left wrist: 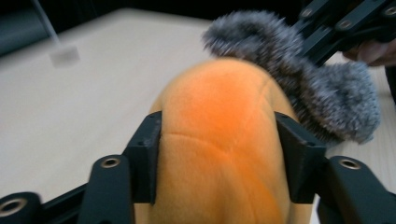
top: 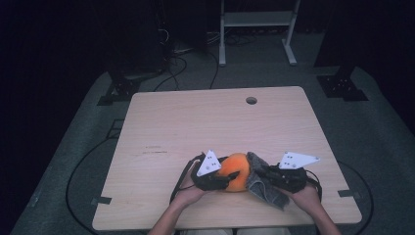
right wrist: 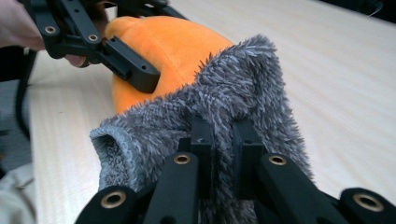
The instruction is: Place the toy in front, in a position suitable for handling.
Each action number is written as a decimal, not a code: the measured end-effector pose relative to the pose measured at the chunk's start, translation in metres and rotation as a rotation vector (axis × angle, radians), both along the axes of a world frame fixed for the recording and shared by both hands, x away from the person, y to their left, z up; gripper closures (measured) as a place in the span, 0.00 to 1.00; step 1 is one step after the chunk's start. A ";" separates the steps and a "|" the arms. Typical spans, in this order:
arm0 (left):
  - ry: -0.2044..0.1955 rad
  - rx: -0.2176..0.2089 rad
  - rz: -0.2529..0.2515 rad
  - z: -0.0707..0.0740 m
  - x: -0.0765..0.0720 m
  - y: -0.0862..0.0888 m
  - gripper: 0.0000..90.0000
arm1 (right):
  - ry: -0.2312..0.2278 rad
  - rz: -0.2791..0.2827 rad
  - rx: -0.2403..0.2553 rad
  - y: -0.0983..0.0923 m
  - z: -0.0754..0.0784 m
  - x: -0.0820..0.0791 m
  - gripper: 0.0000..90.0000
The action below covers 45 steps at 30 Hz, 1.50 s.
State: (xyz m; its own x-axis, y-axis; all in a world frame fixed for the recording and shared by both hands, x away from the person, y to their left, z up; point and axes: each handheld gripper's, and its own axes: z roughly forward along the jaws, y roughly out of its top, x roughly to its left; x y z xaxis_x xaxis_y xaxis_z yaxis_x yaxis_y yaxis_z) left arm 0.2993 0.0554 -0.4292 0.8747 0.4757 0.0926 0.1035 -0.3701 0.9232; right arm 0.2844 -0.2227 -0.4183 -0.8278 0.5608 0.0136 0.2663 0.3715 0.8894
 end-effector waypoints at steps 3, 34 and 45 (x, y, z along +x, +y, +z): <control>-0.087 -0.027 0.009 0.002 -0.002 -0.004 0.45 | -0.046 -0.014 0.035 0.000 0.009 -0.003 0.90; 0.183 0.026 -0.008 -0.007 0.009 0.008 0.21 | 0.083 0.006 -0.012 -0.006 -0.015 0.006 0.90; -0.116 0.165 -0.052 -0.002 -0.010 -0.013 0.33 | -0.059 0.076 -0.002 0.023 0.013 -0.008 0.90</control>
